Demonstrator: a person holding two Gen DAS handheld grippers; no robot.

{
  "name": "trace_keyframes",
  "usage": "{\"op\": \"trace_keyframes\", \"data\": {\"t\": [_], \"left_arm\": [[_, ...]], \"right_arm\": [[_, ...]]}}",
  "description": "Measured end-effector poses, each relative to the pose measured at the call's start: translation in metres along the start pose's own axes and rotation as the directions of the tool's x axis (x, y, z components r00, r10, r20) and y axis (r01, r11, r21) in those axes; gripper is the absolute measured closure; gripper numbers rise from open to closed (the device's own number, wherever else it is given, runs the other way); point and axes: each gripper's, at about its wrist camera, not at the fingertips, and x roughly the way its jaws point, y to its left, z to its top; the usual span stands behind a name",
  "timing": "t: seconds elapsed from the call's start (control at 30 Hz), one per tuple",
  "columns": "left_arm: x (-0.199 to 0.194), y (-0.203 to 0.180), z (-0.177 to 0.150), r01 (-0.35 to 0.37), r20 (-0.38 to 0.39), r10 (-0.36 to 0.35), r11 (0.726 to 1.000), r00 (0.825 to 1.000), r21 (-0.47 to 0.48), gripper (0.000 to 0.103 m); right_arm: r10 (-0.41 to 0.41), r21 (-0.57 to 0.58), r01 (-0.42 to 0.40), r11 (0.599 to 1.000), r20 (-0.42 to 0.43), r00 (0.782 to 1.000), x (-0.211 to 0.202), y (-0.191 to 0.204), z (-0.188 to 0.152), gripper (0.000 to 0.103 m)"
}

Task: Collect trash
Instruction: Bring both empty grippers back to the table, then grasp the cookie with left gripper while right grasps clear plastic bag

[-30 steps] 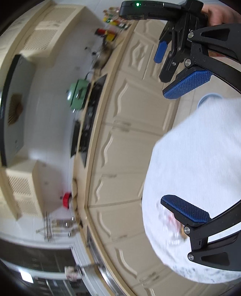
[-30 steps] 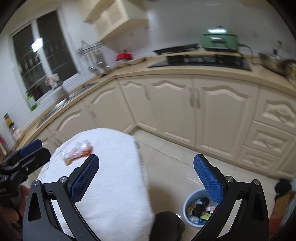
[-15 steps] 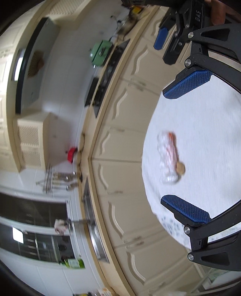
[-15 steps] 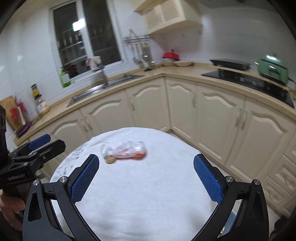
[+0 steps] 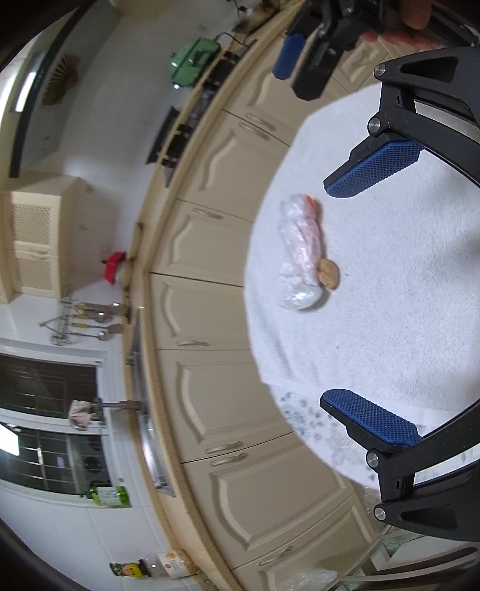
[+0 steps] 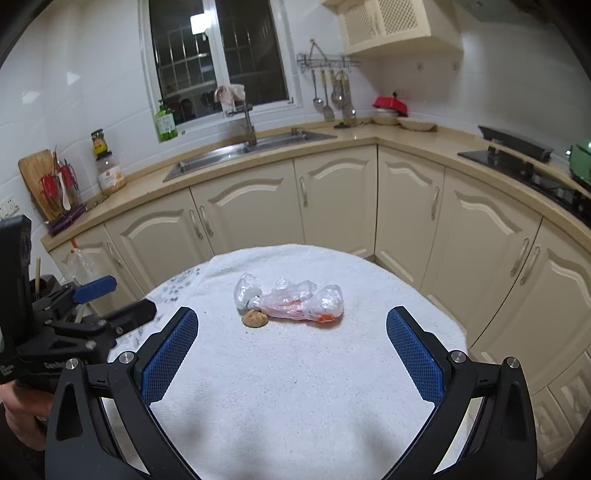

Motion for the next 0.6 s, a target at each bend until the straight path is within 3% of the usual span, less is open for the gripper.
{"op": "trace_keyframes", "data": {"t": [0.17, 0.4, 0.57, 0.6], "left_arm": [[0.069, 0.001, 0.019, 0.001, -0.086, 0.001, 1.000, 0.996, 0.017, 0.001], [0.171, -0.027, 0.037, -0.030, -0.211, 0.037, 0.999, 0.977, 0.036, 0.004], [0.227, -0.032, 0.052, -0.036, -0.274, 0.037, 0.999, 0.961, 0.008, 0.022], [0.233, -0.033, 0.058, -0.042, -0.252, 0.046, 0.999, 0.967, 0.020, 0.026]], "right_arm": [[0.005, 0.030, -0.004, 1.000, -0.054, 0.999, 0.033, -0.021, -0.003, 0.000], [0.008, 0.071, 0.001, 0.997, -0.123, 0.992, 0.074, -0.050, -0.008, 0.000], [0.013, 0.090, 0.001, 0.996, -0.158, 0.987, 0.098, -0.063, -0.011, 0.000], [0.016, 0.089, 0.000, 0.996, -0.171, 0.985, 0.105, -0.065, -0.012, 0.000]]}}
